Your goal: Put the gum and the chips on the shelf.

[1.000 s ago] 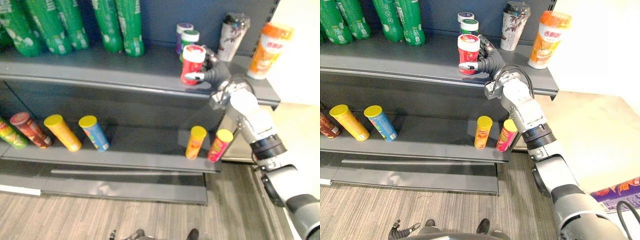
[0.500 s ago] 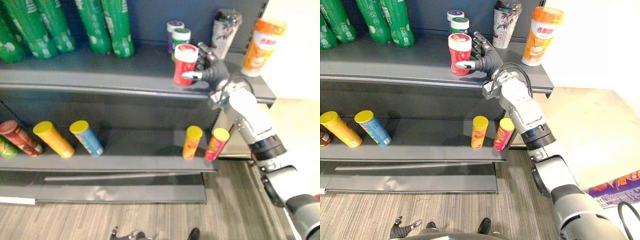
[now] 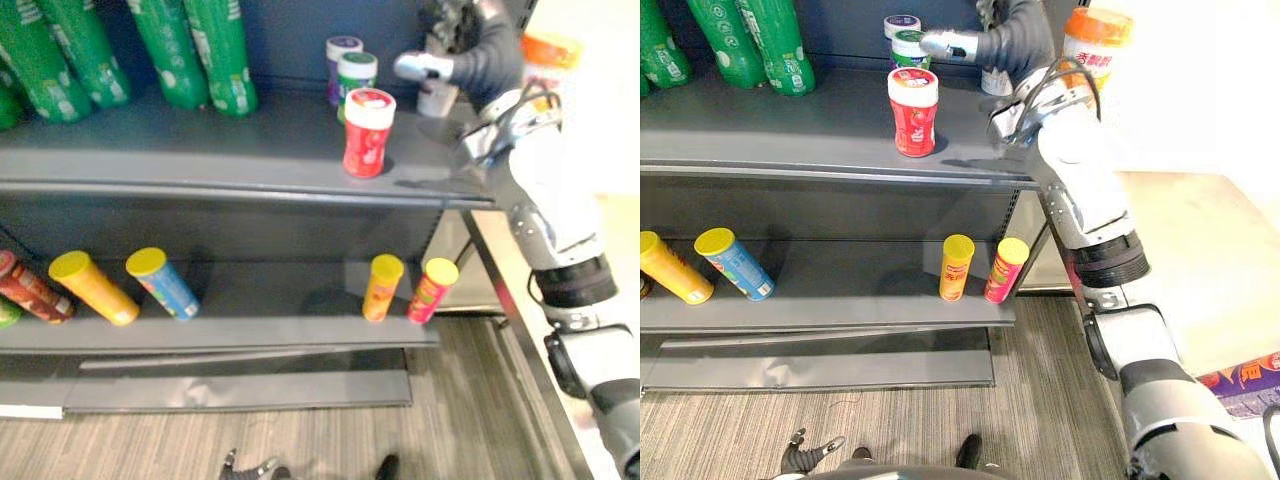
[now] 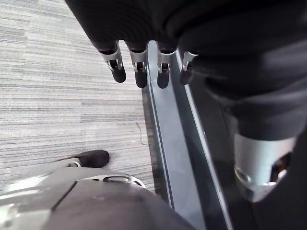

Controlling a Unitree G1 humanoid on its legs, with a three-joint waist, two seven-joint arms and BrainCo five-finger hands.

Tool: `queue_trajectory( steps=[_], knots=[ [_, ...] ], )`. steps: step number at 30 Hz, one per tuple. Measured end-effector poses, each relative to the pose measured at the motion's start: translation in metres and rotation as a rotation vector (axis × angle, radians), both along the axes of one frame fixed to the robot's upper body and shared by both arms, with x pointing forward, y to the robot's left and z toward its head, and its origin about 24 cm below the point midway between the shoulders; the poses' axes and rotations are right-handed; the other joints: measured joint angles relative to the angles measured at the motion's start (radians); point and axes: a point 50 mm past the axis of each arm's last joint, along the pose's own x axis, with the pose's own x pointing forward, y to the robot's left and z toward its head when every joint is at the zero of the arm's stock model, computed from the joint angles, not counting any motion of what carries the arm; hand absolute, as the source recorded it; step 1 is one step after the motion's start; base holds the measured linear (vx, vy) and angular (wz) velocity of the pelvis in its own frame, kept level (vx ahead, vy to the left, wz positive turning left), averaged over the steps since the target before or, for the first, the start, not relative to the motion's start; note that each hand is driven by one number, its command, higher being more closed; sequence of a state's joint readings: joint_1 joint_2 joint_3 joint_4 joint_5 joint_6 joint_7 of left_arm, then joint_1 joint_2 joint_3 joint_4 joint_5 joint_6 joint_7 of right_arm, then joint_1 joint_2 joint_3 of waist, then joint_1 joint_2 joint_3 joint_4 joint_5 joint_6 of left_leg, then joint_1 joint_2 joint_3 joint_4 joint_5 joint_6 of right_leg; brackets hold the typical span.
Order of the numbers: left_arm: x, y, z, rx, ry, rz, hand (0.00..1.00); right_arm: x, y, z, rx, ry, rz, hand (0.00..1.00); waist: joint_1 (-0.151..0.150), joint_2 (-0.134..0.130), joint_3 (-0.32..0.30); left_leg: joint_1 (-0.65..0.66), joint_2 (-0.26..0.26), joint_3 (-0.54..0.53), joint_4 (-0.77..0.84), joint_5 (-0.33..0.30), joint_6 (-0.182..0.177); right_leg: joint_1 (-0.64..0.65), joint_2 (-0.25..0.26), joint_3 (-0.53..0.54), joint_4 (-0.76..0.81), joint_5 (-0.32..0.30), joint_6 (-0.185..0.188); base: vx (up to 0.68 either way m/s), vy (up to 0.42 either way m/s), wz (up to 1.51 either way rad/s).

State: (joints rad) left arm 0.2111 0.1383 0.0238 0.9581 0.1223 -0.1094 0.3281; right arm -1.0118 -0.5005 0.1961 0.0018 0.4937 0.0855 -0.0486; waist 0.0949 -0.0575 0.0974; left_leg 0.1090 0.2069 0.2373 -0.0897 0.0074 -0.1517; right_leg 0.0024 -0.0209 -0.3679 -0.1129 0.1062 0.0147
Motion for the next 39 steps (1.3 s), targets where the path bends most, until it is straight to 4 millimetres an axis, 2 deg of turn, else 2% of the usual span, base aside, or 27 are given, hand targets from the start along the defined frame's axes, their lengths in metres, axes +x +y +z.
queue_trajectory(
  steps=[2,5,8,9,11,13,14,15,16,18,19,21,25,32,33,35,36,39],
  knots=[
    [-0.001,0.003,0.0,0.007,0.004,0.0,0.0,-0.007,-0.004,0.007,0.025,-0.03,0.013,0.0,-0.008,-0.002,0.0,0.006,-0.002,0.012,-0.002,-0.002,0.002,-0.002,0.0,0.014,0.0,0.001,0.002,0.04,0.042,-0.16],
    [-0.003,0.004,0.0,0.01,0.008,0.0,0.0,-0.024,-0.025,0.015,0.091,-0.094,-0.01,0.0,-0.014,-0.005,-0.001,0.019,-0.003,0.032,0.001,-0.012,0.0,-0.001,0.0,0.037,0.0,0.003,0.004,0.03,0.038,-0.22],
    [-0.005,0.005,-0.001,0.014,0.017,0.003,0.0,-0.041,-0.052,0.001,0.17,-0.108,-0.022,0.0,-0.025,-0.01,-0.004,0.02,-0.004,0.055,0.006,-0.02,0.001,-0.01,0.0,0.053,0.0,0.002,0.005,0.03,0.035,-0.17],
    [-0.005,0.006,-0.001,0.014,0.019,0.004,0.0,-0.043,-0.054,-0.002,0.175,-0.104,-0.019,0.0,-0.027,-0.01,-0.004,0.02,-0.005,0.056,0.006,-0.02,0.001,-0.011,0.0,0.054,0.0,0.002,0.005,0.03,0.032,-0.23],
    [-0.008,0.007,-0.001,0.015,0.023,0.022,0.0,-0.052,-0.061,-0.04,0.186,-0.017,-0.006,0.0,-0.054,-0.009,-0.004,0.023,-0.005,0.072,0.006,-0.023,0.002,-0.018,0.003,0.075,0.0,0.003,0.006,0.04,0.024,-0.23],
    [-0.01,0.008,-0.002,0.009,0.014,0.081,0.0,-0.062,-0.06,-0.081,0.184,0.1,0.028,0.0,-0.066,-0.004,-0.005,0.034,-0.004,0.091,0.007,-0.028,0.001,-0.018,0.007,0.087,0.0,0.003,0.007,0.04,0.022,-0.24],
    [-0.01,0.008,-0.002,0.007,0.011,0.094,0.0,-0.066,-0.06,-0.093,0.188,0.131,0.045,0.0,-0.068,-0.002,-0.006,0.035,-0.004,0.099,0.008,-0.03,0.001,-0.018,0.008,0.092,0.0,0.003,0.007,0.05,0.029,-0.28],
    [-0.01,0.007,-0.002,0.005,0.004,0.113,0.0,-0.074,-0.059,-0.115,0.198,0.186,0.08,0.0,-0.072,0.002,-0.007,0.036,-0.003,0.111,0.015,-0.038,0.0,-0.019,0.009,0.1,0.0,0.003,0.008,0.04,0.033,-0.21],
    [-0.011,0.006,-0.002,0.002,0.003,0.122,0.0,-0.08,-0.058,-0.129,0.203,0.227,0.103,0.0,-0.077,0.005,-0.008,0.036,-0.002,0.113,0.026,-0.045,-0.001,-0.019,0.009,0.103,0.0,0.002,0.01,0.05,0.043,-0.19],
    [-0.013,0.004,-0.002,0.003,0.004,0.136,0.0,-0.093,-0.054,-0.157,0.215,0.303,0.157,0.0,-0.094,0.012,-0.012,0.035,-0.003,0.122,0.03,-0.052,0.002,-0.018,0.008,0.11,-0.001,0.001,0.013,0.03,0.044,-0.1],
    [-0.013,0.004,-0.002,0.005,0.003,0.137,0.0,-0.095,-0.053,-0.161,0.218,0.312,0.163,0.0,-0.095,0.013,-0.012,0.035,-0.003,0.125,0.031,-0.054,0.001,-0.018,0.008,0.112,-0.001,0.001,0.013,0.02,0.046,-0.15],
    [-0.013,0.004,-0.002,0.02,-0.006,0.15,0.0,-0.108,-0.042,-0.185,0.23,0.397,0.24,0.0,-0.095,0.016,-0.011,0.034,-0.001,0.137,0.052,-0.072,0.0,-0.018,0.009,0.128,-0.001,0.002,0.014,0.03,0.045,-0.17],
    [-0.012,0.004,-0.001,0.032,-0.016,0.141,0.0,-0.124,-0.025,-0.215,0.264,0.522,0.33,0.0,-0.099,0.022,-0.008,0.033,-0.005,0.136,0.058,-0.084,0.006,-0.018,0.004,0.133,-0.001,0.004,0.017,0.03,0.047,-0.03],
    [-0.016,-0.001,-0.004,0.027,0.009,0.094,0.0,-0.138,-0.003,-0.3,0.306,0.905,0.349,0.0,-0.115,0.043,-0.017,0.034,-0.011,0.138,0.062,-0.096,0.005,-0.016,-0.005,0.136,-0.001,0.004,0.018,0.04,0.049,0.0],
    [-0.016,-0.001,-0.004,0.027,0.009,0.09,0.0,-0.139,-0.002,-0.309,0.307,0.945,0.341,0.0,-0.115,0.044,-0.017,0.034,-0.011,0.138,0.064,-0.096,0.004,-0.016,-0.005,0.136,-0.001,0.004,0.018,0.06,0.037,-0.02],
    [-0.015,-0.002,-0.004,0.026,0.011,0.078,0.0,-0.146,0.0,-0.343,0.253,1.091,0.292,0.0,-0.116,0.047,-0.016,0.034,-0.01,0.137,0.067,-0.1,0.002,-0.014,-0.005,0.134,-0.001,0.004,0.018,0.04,0.027,0.01],
    [-0.015,-0.002,-0.004,0.025,0.011,0.075,0.0,-0.149,0.0,-0.353,0.237,1.133,0.278,0.0,-0.116,0.048,-0.016,0.034,-0.01,0.136,0.068,-0.101,0.002,-0.013,-0.005,0.134,-0.001,0.005,0.017,0.04,0.029,0.04],
    [-0.014,-0.004,-0.004,0.022,0.011,0.058,0.0,-0.167,-0.007,-0.396,0.177,1.335,0.178,0.0,-0.115,0.057,-0.014,0.037,-0.01,0.129,0.075,-0.105,0.002,-0.001,-0.007,0.126,-0.001,0.006,0.016,0.04,0.032,0.08]
  ],
)
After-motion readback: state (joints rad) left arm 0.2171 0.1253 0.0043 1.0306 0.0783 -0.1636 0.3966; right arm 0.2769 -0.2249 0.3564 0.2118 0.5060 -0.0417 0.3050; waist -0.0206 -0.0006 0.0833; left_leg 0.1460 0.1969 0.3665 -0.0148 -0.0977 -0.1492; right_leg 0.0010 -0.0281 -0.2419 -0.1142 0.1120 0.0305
